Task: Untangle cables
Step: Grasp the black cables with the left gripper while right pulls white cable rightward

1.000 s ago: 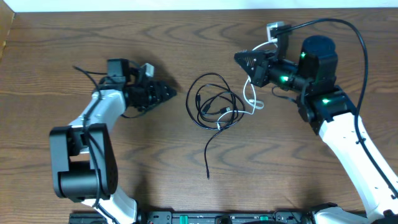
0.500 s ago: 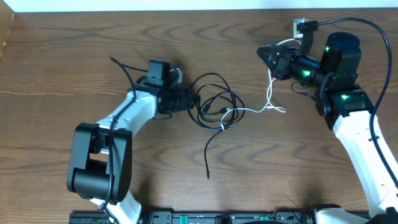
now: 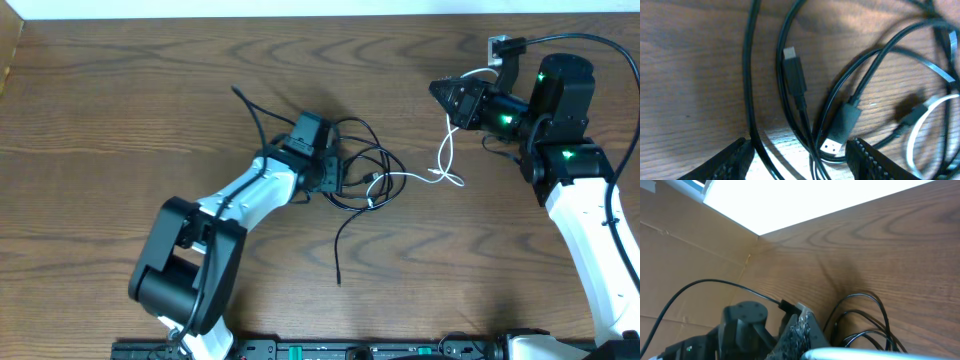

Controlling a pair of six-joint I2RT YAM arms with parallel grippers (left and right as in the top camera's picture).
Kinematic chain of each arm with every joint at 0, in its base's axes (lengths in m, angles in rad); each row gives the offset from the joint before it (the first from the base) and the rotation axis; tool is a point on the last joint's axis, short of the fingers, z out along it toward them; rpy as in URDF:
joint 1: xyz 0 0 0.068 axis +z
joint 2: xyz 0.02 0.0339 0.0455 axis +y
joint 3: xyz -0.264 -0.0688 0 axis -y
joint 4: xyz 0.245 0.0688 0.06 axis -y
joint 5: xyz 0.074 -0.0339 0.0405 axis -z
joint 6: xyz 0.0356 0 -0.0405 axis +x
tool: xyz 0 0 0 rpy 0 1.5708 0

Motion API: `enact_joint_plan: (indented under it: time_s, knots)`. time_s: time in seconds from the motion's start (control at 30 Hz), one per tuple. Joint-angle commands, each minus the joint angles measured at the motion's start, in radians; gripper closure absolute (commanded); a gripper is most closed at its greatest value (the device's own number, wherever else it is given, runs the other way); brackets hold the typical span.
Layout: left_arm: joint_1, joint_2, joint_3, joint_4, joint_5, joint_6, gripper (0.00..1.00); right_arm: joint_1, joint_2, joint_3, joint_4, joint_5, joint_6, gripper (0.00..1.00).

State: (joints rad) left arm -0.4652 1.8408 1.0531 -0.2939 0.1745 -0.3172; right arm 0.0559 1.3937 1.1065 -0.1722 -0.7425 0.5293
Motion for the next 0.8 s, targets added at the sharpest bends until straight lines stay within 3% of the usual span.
enact_joint_plan:
  time_s: [0.0, 0.07, 0.13, 0.23, 0.43, 0.57, 0.77]
  knots:
    - [-0.019, 0.039, 0.011, 0.002, -0.077, -0.002, 0.37, -0.004, -0.009, 0.013, 0.004, -0.066, -0.039, 0.99]
    - [-0.024, 0.055, 0.011, 0.013, -0.087, -0.002, 0.37, -0.005, -0.009, 0.013, 0.034, -0.133, -0.08, 0.99]
    - [-0.022, 0.068, 0.011, 0.024, -0.088, -0.002, 0.46, -0.005, -0.009, 0.013, 0.092, -0.162, -0.076, 0.99]
    - [-0.022, 0.068, 0.011, 0.029, -0.117, 0.025, 0.53, -0.006, -0.014, 0.013, 0.235, -0.167, 0.038, 0.99]
    - [-0.02, 0.068, 0.011, 0.039, -0.187, 0.09, 0.56, -0.027, -0.06, 0.013, 0.818, -0.189, 0.319, 0.99]
    - [-0.016, 0.067, 0.011, 0.045, -0.187, 0.098, 0.55, -0.045, -0.092, 0.013, 1.143, -0.16, 0.391, 0.99]
    - [-0.016, 0.067, 0.011, 0.048, -0.187, 0.1, 0.52, -0.086, -0.114, 0.013, 1.061, -0.181, 0.38, 0.98]
